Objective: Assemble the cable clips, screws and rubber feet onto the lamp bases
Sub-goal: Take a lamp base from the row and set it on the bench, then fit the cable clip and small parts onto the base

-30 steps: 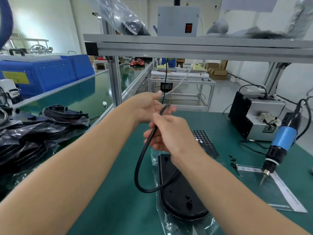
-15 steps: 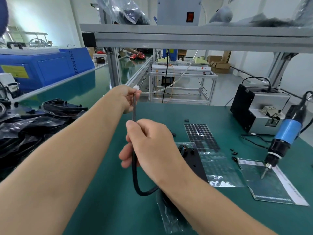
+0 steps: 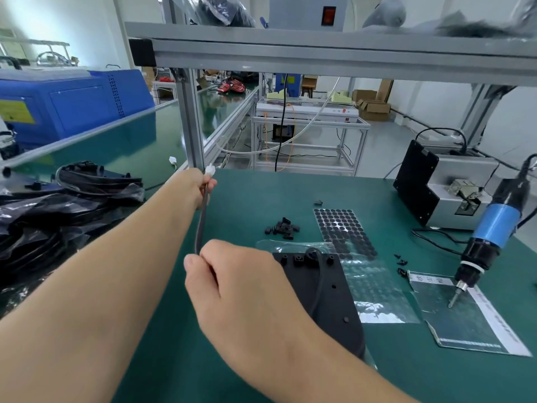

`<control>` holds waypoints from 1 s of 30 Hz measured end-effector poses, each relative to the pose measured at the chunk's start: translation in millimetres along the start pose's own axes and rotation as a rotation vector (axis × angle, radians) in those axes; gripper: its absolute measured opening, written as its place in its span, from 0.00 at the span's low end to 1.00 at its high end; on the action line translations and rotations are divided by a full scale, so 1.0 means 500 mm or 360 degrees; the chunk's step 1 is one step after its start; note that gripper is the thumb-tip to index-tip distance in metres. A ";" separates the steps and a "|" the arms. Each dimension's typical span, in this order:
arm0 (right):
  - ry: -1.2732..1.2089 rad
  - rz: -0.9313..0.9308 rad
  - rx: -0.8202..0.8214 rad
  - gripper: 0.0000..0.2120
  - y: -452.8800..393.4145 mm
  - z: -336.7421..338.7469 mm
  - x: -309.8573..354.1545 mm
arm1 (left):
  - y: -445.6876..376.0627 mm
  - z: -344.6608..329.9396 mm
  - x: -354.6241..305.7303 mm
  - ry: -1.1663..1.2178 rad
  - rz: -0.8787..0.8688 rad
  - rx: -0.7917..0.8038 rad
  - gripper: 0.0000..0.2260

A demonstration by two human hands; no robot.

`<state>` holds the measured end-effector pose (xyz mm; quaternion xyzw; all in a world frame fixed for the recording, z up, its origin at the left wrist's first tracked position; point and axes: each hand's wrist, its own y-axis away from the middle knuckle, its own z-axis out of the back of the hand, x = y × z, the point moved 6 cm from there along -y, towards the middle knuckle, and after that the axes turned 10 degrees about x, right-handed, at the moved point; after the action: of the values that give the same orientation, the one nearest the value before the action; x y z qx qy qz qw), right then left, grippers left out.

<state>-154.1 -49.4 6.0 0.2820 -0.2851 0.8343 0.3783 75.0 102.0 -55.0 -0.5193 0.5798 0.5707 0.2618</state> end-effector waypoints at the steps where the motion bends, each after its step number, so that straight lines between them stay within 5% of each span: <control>1: 0.0072 0.0006 0.0032 0.21 0.005 -0.001 0.002 | -0.007 0.001 0.008 -0.0051 -0.0004 -0.0010 0.09; 6: 0.0376 -0.0015 0.0165 0.21 0.020 0.008 -0.006 | -0.036 0.016 0.024 -0.0376 -0.0036 -0.0123 0.16; 11: 0.0799 0.0191 0.0349 0.20 0.042 -0.017 0.001 | -0.047 0.041 0.006 -0.1357 -0.0399 -0.0412 0.11; 14: 0.0992 0.0395 0.0255 0.14 0.049 -0.011 -0.010 | -0.045 0.023 0.032 -0.1491 -0.0515 -0.0179 0.10; 17: 0.0901 0.0460 0.0480 0.24 0.047 0.028 -0.077 | -0.043 0.029 0.054 -0.1635 -0.0514 -0.0010 0.11; 21: 0.0751 0.0239 0.0468 0.36 0.044 0.085 -0.188 | -0.028 0.039 0.065 -0.1858 -0.0582 0.0037 0.10; 25: 0.0304 -0.0108 0.0239 0.27 0.009 0.119 -0.285 | -0.012 0.019 0.074 -0.2083 -0.0628 -0.0018 0.08; 30: 0.0199 -0.0384 0.0227 0.14 -0.001 0.117 -0.339 | 0.023 -0.003 0.088 -0.2154 -0.0655 -0.0200 0.04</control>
<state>-44.9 -169.2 -70.5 0.2879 -0.1651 0.8169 0.4717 50.8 85.4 -89.5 -0.1639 0.1461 0.7393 0.6365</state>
